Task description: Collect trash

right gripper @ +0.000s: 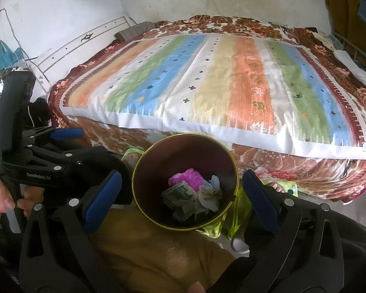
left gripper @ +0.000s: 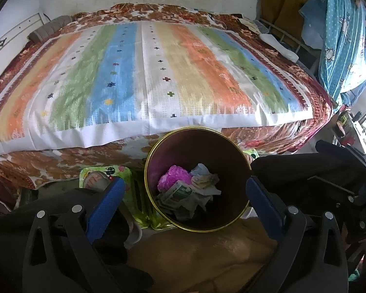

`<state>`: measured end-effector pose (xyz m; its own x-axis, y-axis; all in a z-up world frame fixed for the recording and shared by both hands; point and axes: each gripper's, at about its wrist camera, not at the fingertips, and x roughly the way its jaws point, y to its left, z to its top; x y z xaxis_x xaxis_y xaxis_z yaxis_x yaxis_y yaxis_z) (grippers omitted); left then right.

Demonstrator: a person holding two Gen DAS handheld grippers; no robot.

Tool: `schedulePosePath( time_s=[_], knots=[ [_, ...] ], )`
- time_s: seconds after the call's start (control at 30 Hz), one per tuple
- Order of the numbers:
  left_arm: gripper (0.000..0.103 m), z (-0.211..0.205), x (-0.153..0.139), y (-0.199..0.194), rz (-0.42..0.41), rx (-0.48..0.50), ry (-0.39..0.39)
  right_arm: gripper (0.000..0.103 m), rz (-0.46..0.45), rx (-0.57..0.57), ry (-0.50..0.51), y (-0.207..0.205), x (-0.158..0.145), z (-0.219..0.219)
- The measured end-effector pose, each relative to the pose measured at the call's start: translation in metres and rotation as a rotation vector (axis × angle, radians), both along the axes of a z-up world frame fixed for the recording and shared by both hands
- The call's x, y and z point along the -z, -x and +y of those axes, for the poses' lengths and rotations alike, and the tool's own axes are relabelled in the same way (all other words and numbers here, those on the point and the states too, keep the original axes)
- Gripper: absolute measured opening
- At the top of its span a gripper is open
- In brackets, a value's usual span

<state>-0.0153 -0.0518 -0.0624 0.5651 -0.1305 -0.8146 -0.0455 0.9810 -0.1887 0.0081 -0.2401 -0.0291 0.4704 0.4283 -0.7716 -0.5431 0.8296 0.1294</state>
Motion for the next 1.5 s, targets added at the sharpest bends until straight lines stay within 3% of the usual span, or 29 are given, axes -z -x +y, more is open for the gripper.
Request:
schedulePosePath(
  time_s=[1.5],
  knots=[
    [0.097,-0.0077,0.0053,0.0012,0.018,0.036,-0.009,0.094,0.028,-0.027,-0.022,0.0035,0.0006,0.0088]
  ],
)
